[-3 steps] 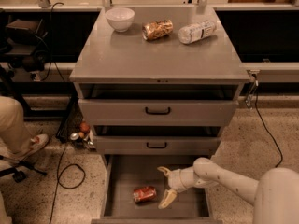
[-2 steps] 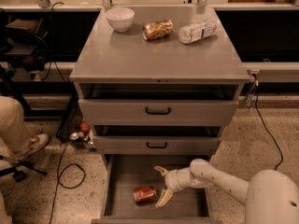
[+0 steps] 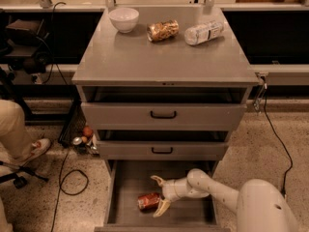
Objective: Pick coke can from bottom drawer and place on counter
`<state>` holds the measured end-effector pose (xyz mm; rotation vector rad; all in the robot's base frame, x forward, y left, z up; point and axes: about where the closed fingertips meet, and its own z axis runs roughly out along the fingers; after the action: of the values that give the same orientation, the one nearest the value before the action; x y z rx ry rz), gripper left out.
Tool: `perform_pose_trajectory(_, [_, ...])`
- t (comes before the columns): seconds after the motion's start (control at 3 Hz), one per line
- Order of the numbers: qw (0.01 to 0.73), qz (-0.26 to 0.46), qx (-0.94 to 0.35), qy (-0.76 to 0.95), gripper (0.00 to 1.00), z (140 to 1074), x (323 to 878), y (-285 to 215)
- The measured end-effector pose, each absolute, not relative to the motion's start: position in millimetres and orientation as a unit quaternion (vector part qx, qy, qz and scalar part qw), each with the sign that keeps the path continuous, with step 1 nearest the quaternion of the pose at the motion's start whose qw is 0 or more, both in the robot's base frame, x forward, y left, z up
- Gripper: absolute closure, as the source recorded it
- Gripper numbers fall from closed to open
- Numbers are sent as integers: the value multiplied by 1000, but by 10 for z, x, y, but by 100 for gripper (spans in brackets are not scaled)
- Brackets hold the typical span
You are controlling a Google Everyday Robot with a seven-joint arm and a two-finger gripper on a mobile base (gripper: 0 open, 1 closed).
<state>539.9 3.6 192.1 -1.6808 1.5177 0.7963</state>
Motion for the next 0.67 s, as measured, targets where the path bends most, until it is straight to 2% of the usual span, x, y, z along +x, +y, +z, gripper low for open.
perform_pose_trajectory(0.67, [355, 286, -685, 567, 0, 1614, 5376, 417])
